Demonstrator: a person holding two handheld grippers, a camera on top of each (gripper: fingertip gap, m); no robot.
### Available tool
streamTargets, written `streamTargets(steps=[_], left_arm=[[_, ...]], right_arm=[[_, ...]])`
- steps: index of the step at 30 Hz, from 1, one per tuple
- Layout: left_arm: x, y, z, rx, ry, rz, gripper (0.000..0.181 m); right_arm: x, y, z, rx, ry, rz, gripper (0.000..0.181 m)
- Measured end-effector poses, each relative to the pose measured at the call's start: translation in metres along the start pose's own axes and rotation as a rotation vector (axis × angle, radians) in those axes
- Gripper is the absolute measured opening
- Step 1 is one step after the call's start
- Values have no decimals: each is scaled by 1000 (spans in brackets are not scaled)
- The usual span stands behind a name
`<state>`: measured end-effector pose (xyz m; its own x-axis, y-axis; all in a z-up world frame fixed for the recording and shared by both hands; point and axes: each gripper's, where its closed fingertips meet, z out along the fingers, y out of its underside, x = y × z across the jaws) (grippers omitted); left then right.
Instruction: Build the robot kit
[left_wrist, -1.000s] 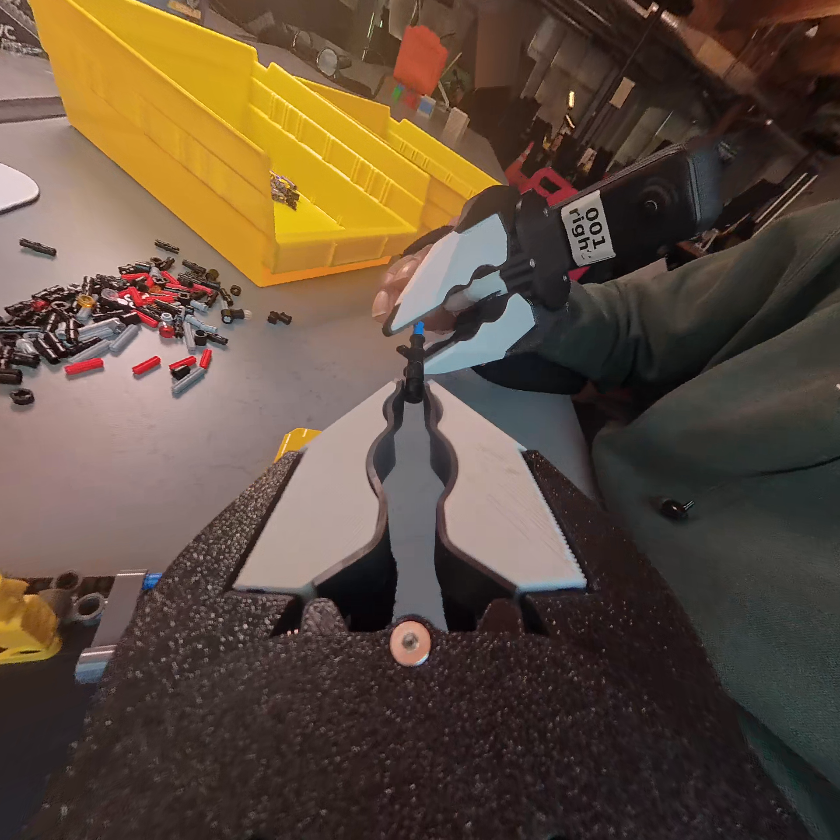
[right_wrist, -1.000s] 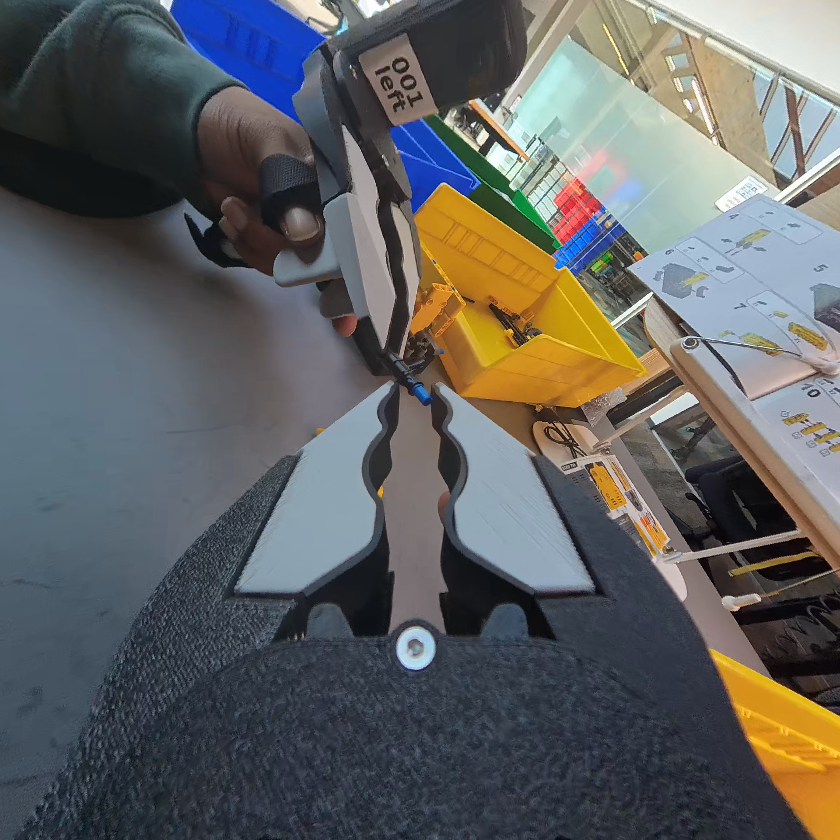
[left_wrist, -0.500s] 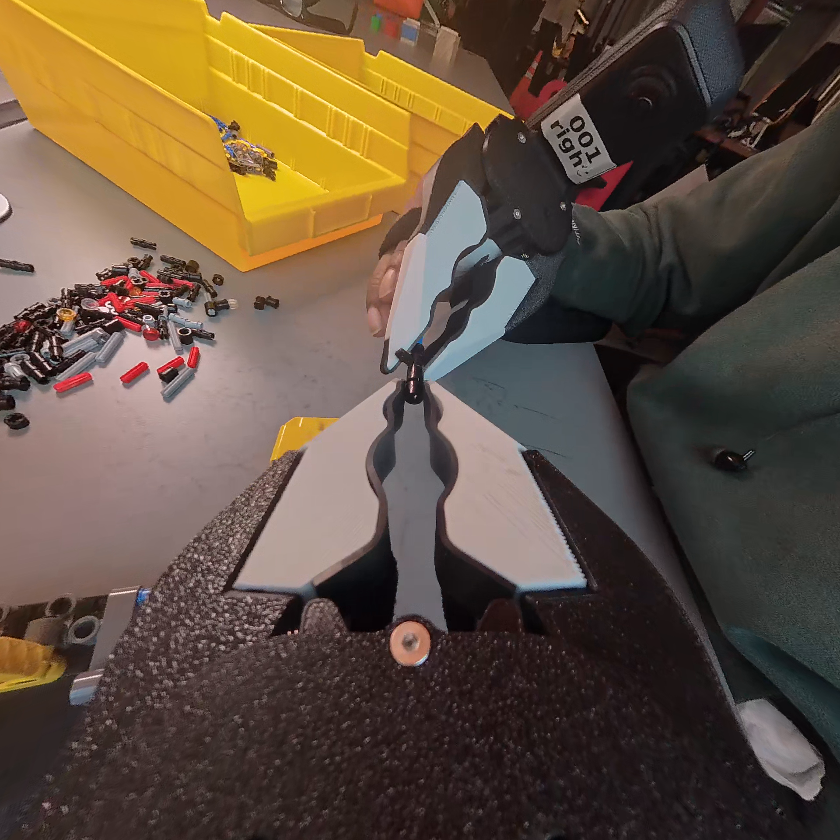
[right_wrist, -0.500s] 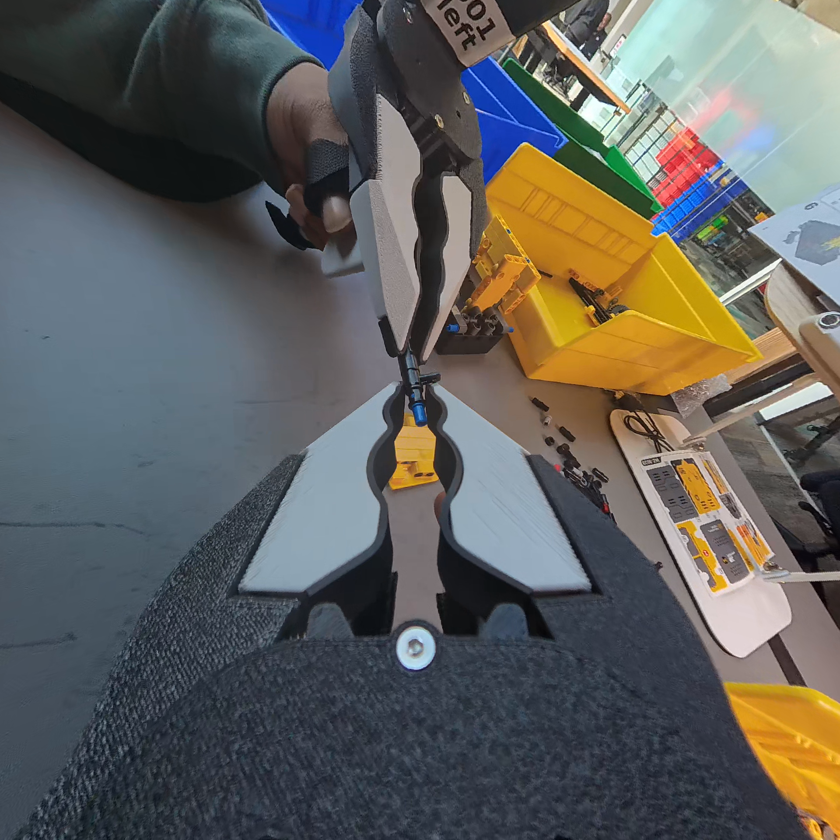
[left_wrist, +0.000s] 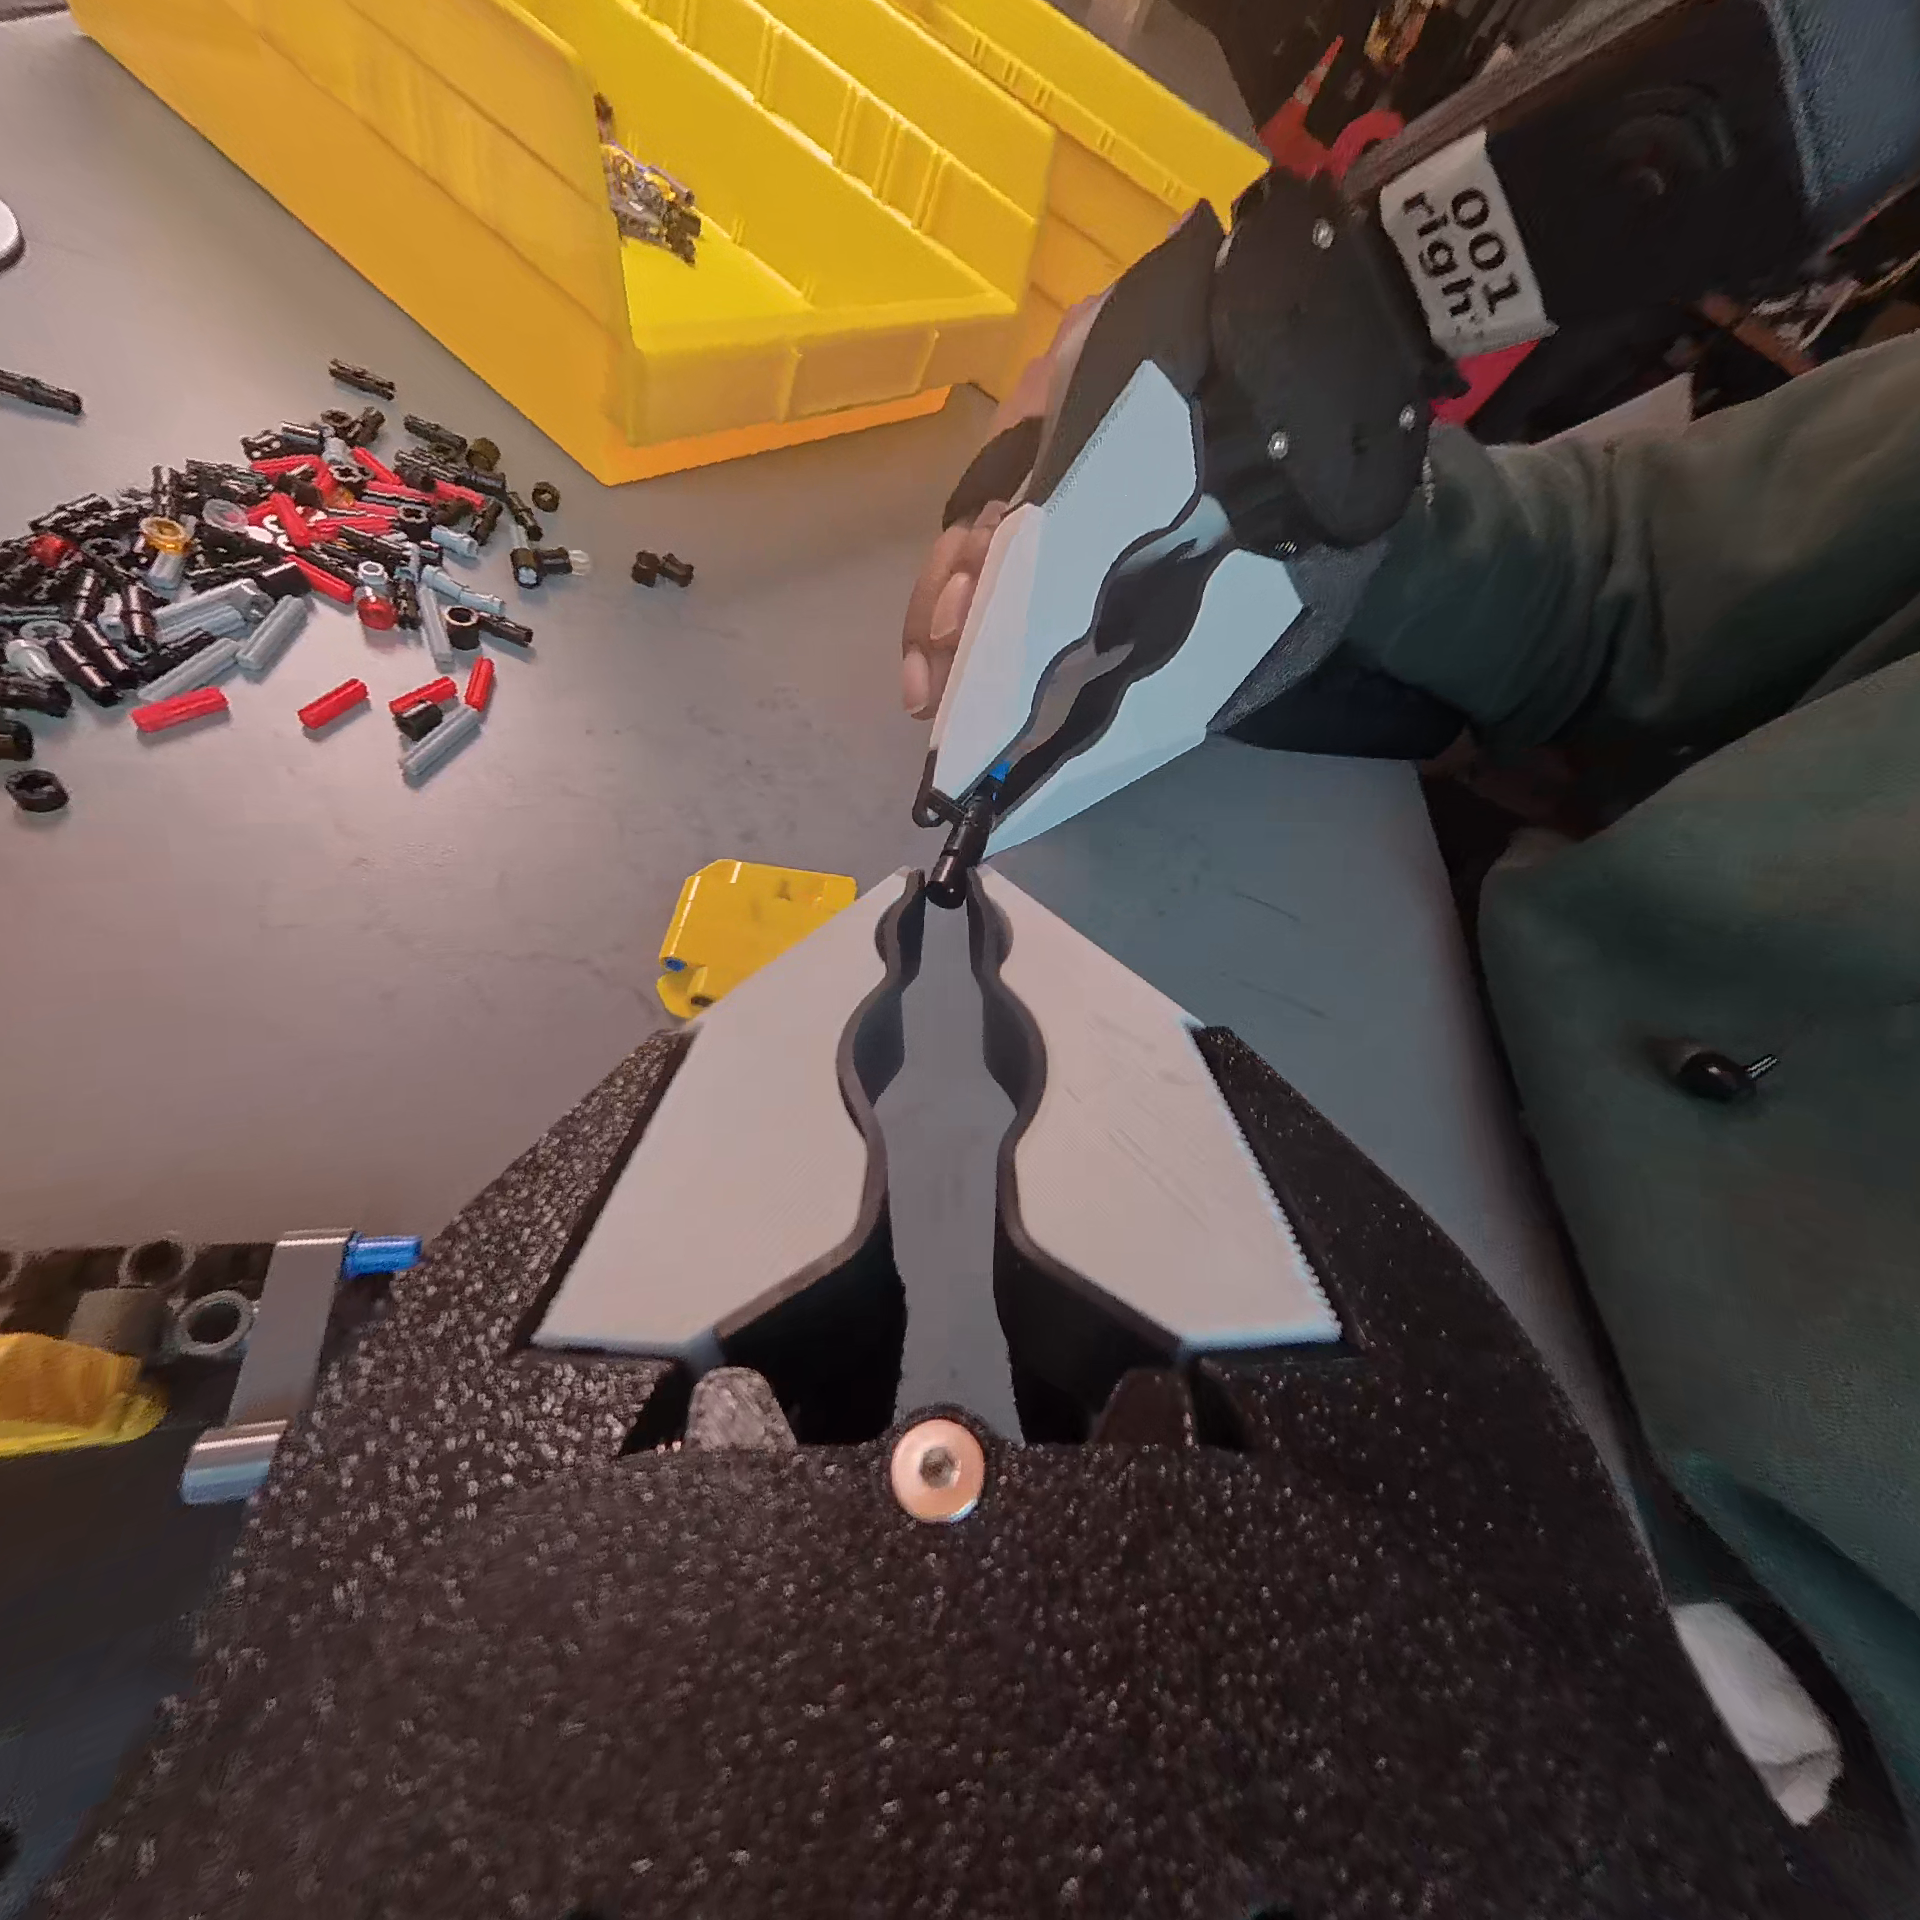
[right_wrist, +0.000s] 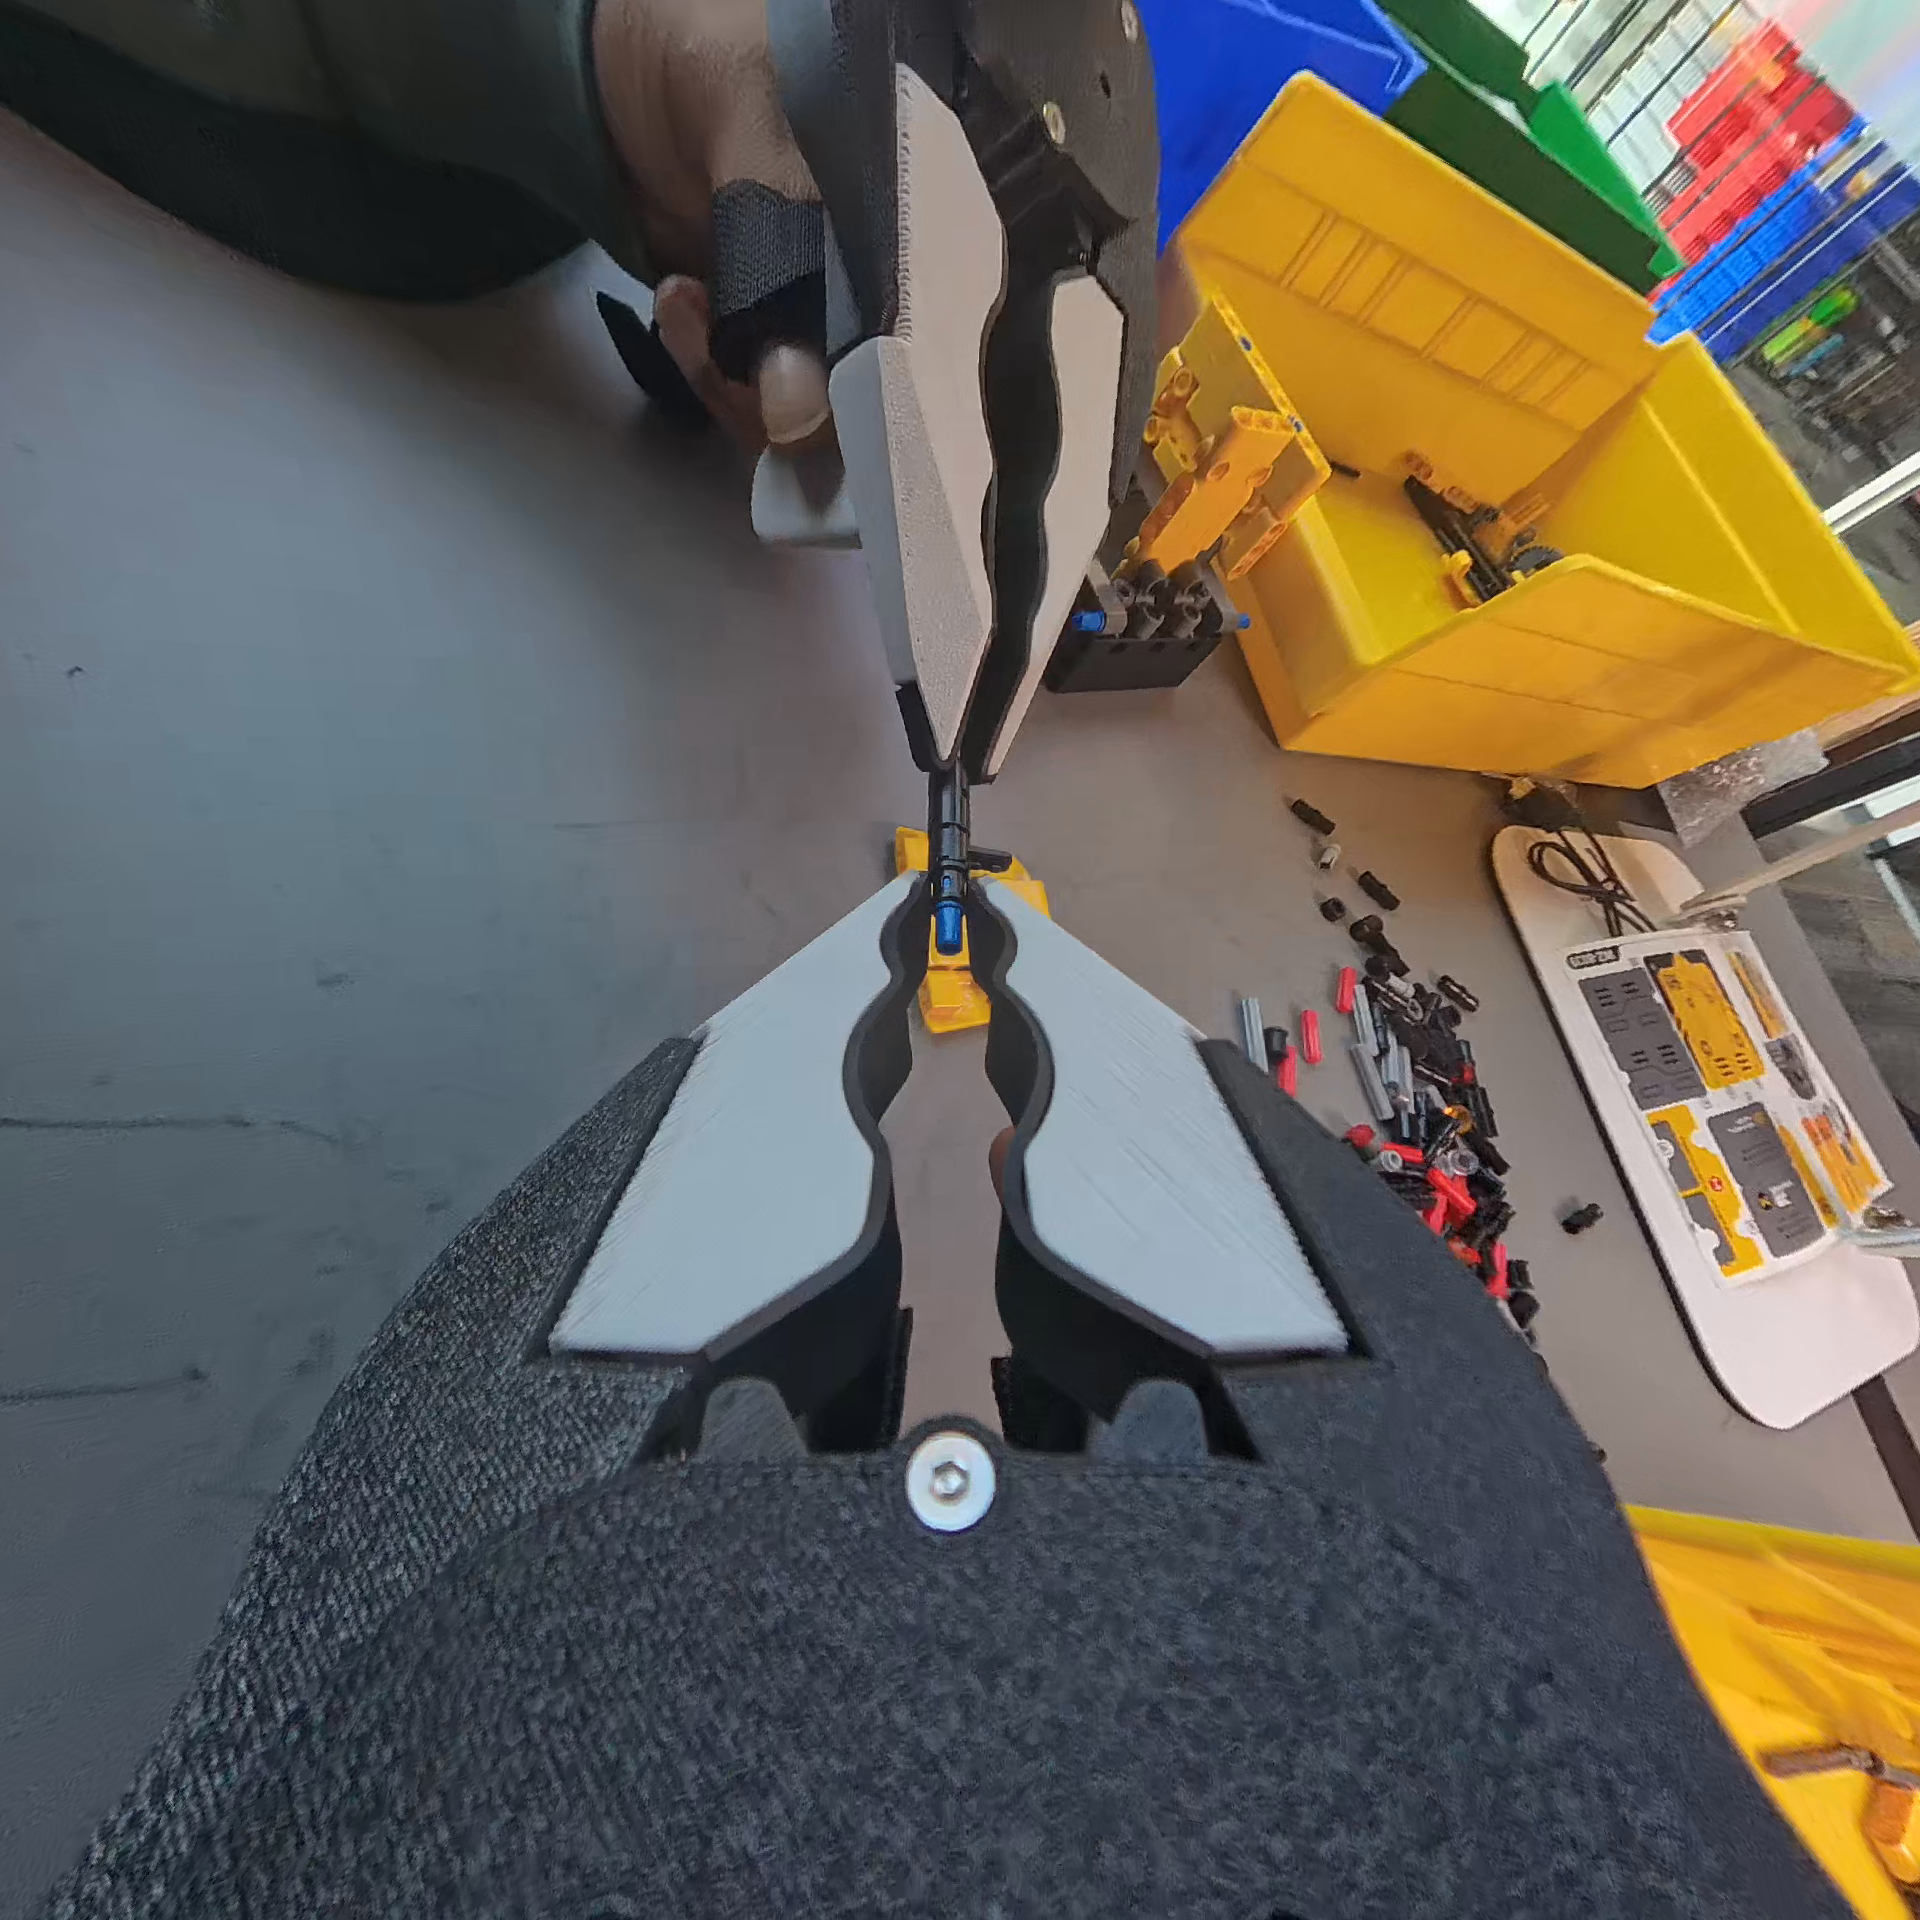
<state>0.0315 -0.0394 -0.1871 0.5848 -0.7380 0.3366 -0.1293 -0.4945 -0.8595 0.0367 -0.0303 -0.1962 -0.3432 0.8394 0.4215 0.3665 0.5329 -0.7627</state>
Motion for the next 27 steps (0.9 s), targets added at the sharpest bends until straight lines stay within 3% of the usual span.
streamTargets(steps=[7, 12, 15, 27], left_arm=[[6, 11, 7, -87, -51, 205, 16], [7, 30, 13, -217, -102, 321, 7], [5, 40, 14, -286, -105, 315, 6], [-8, 51, 15, -336, -152, 304, 6]], right_arm=[[-12, 8, 5, -32, -96, 106, 6], [-25, 12, 10, -61, -145, 87, 7], [-27, 20, 13, -102, -137, 59, 10], [-22, 29, 13, -129, -129, 68, 11]])
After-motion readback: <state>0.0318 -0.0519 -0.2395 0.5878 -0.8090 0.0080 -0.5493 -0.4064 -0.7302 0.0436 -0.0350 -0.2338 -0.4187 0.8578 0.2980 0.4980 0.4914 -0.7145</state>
